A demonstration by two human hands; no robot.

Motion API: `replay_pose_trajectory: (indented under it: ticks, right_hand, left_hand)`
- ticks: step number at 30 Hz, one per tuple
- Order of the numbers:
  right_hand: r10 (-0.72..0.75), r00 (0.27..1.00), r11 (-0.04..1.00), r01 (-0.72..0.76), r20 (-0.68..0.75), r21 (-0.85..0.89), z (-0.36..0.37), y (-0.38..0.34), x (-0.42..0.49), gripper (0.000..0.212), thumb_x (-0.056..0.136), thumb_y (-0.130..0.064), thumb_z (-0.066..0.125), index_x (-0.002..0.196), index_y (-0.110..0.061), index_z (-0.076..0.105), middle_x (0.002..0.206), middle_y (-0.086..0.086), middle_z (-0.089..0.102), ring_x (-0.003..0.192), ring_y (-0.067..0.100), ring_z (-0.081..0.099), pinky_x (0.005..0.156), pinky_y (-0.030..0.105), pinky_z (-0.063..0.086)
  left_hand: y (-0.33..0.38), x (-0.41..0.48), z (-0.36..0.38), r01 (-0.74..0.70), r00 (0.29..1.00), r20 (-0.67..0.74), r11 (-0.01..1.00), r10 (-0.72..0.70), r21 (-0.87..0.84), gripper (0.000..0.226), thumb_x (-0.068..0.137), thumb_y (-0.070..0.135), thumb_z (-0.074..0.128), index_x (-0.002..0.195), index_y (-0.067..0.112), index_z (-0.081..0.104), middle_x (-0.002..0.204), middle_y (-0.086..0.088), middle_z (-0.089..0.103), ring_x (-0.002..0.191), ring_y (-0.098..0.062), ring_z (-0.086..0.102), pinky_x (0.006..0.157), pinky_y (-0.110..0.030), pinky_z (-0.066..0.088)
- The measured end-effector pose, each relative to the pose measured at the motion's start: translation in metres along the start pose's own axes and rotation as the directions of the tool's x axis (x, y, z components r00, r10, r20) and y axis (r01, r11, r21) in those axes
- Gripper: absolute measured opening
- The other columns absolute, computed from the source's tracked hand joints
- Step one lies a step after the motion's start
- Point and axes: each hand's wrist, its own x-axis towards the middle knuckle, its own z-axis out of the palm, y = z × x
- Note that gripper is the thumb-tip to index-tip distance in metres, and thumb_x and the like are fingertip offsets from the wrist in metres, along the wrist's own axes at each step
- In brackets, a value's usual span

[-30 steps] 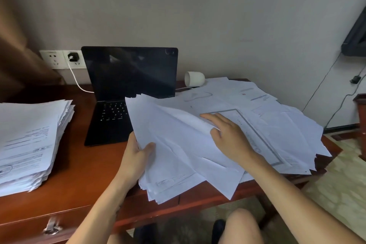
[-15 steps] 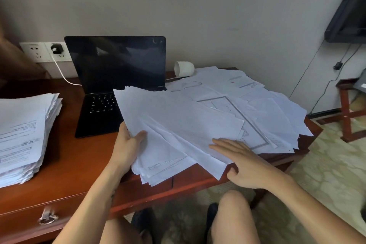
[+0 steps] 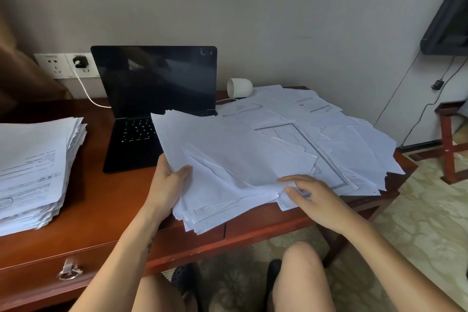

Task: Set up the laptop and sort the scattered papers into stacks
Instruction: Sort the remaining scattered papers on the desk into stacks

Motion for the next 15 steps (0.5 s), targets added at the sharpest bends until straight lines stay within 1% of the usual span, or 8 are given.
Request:
replay_pose_trajectory:
  ticks: [2,4,6,8,10,12,13,15]
  right_hand:
    - [-0.015,0.997,0.996,0.009,-0.077,-0.086,0.006,-0.001,0.002,0.019,0.104,-0.040,0.046,0.093,-0.047,0.060,0.097,-0.021,0.063,0.102,-0.001,0.058,0.082,0.021,0.042]
    - [-0.050,0.990,0.992,0.033,-0.133,-0.121,0.014,-0.004,0.004,0.025,0.106,-0.034,0.046,0.088,-0.051,0.051,0.090,-0.022,0.059,0.095,-0.002,0.058,0.077,0.021,0.041]
    - [-0.068,0.983,0.990,0.046,-0.170,-0.132,0.024,-0.008,0.008,0.020,0.106,-0.031,0.047,0.102,-0.045,0.061,0.096,-0.021,0.063,0.096,0.000,0.059,0.081,0.024,0.046]
    - [-0.120,0.976,0.978,0.084,-0.181,-0.192,0.034,-0.015,0.014,0.026,0.106,-0.027,0.048,0.123,-0.031,0.066,0.113,-0.016,0.067,0.107,0.002,0.058,0.091,0.027,0.049]
    - [-0.199,0.968,0.955,0.156,-0.151,-0.253,0.044,-0.028,0.022,0.029,0.106,-0.028,0.049,0.130,-0.026,0.065,0.122,-0.015,0.066,0.113,0.002,0.056,0.095,0.028,0.049]
    - [-0.275,0.959,0.932,0.249,-0.067,-0.265,0.051,-0.046,0.029,0.031,0.106,-0.037,0.046,0.128,-0.025,0.066,0.123,-0.017,0.065,0.114,0.001,0.054,0.096,0.027,0.047]
    - [-0.291,0.957,0.928,0.281,-0.006,-0.245,0.054,-0.055,0.031,0.033,0.106,-0.042,0.046,0.129,-0.027,0.064,0.126,-0.019,0.063,0.117,-0.001,0.052,0.100,0.025,0.044]
    - [-0.261,0.959,0.948,0.277,0.113,-0.159,0.058,-0.064,0.034,0.039,0.102,-0.052,0.049,0.136,-0.036,0.059,0.138,-0.026,0.054,0.129,-0.010,0.040,0.109,0.016,0.030]
  left_hand:
    - [0.000,0.000,0.000,0.013,1.000,0.000,1.000,-0.013,-0.010,0.048,0.100,0.011,0.065,0.140,0.029,0.043,0.128,0.003,0.064,0.113,-0.023,0.068,0.096,-0.047,0.058]
    - [0.001,0.000,0.000,0.014,1.000,0.003,1.000,-0.014,-0.006,0.048,0.101,0.011,0.064,0.140,0.028,0.043,0.128,0.003,0.064,0.113,-0.023,0.068,0.095,-0.046,0.059]
    - [0.001,-0.001,0.001,0.004,1.000,0.014,1.000,-0.004,0.002,0.045,0.101,0.010,0.063,0.138,0.029,0.044,0.127,0.004,0.065,0.112,-0.021,0.068,0.092,-0.043,0.059]
    - [0.001,0.000,0.001,-0.005,1.000,0.014,1.000,0.005,0.001,0.040,0.103,0.014,0.062,0.136,0.030,0.045,0.127,0.004,0.065,0.112,-0.020,0.069,0.093,-0.043,0.060]
    - [0.003,-0.002,0.001,-0.014,1.000,0.008,1.000,0.014,-0.008,0.036,0.105,0.029,0.062,0.136,0.029,0.045,0.129,0.005,0.064,0.115,-0.019,0.068,0.097,-0.045,0.058]
    - [0.005,-0.002,0.000,-0.003,1.000,0.008,1.000,0.003,-0.012,0.045,0.101,0.047,0.063,0.138,0.029,0.045,0.132,0.007,0.064,0.118,-0.018,0.067,0.100,-0.044,0.057]
    - [0.005,-0.002,0.000,0.006,1.000,0.011,1.000,-0.006,-0.011,0.048,0.099,0.051,0.063,0.138,0.029,0.045,0.132,0.008,0.064,0.118,-0.017,0.067,0.100,-0.043,0.056]
    - [0.007,0.000,0.001,0.025,1.000,0.005,1.000,-0.025,-0.005,0.046,0.100,0.047,0.064,0.137,0.027,0.046,0.130,0.008,0.064,0.116,-0.016,0.066,0.096,-0.039,0.057]
